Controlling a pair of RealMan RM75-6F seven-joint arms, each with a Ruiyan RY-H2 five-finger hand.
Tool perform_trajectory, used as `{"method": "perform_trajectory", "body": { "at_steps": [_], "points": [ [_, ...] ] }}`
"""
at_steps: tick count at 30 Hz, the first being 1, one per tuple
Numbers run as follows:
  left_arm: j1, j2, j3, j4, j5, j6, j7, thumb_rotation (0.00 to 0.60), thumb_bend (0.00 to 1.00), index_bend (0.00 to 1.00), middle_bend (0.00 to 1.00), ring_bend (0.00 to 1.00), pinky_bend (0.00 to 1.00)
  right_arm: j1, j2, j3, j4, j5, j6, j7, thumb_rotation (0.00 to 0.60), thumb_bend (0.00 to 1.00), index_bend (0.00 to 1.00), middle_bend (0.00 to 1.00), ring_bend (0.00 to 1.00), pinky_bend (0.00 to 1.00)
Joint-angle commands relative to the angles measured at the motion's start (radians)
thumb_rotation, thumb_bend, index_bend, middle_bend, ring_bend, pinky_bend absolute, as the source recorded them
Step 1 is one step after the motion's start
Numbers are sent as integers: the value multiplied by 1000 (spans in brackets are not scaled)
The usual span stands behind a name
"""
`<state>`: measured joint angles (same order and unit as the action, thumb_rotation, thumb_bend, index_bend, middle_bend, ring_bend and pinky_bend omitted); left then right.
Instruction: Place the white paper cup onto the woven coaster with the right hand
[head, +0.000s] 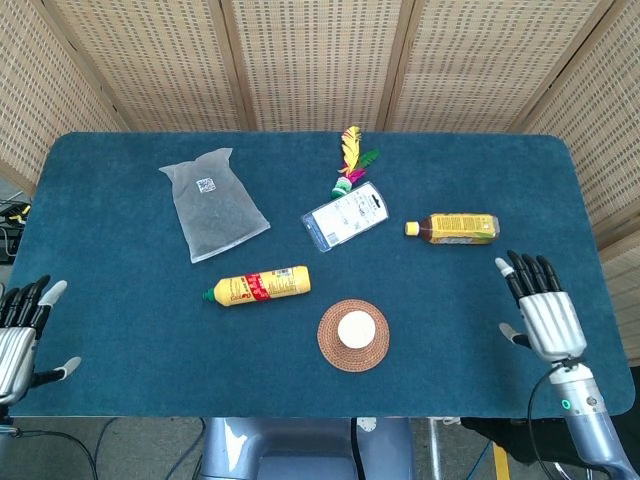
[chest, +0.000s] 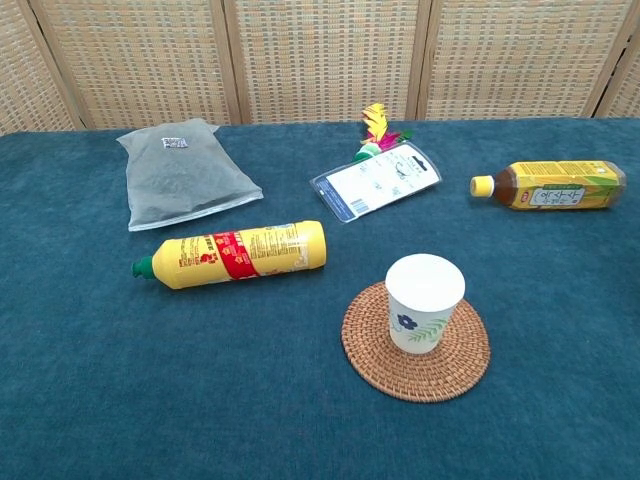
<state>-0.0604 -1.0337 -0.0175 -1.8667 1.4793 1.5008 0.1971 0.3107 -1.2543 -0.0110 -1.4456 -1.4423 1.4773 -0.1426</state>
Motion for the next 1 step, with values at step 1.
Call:
{"method": "perform_trajectory", "body": {
  "at_steps": [1],
  "points": [
    [5, -6, -4, 1, -2, 11, 5, 600, 0, 0, 0, 0, 0, -37, -25, 1, 42, -10, 37, 29, 600, 0, 21, 0, 0, 0]
  ]
}}
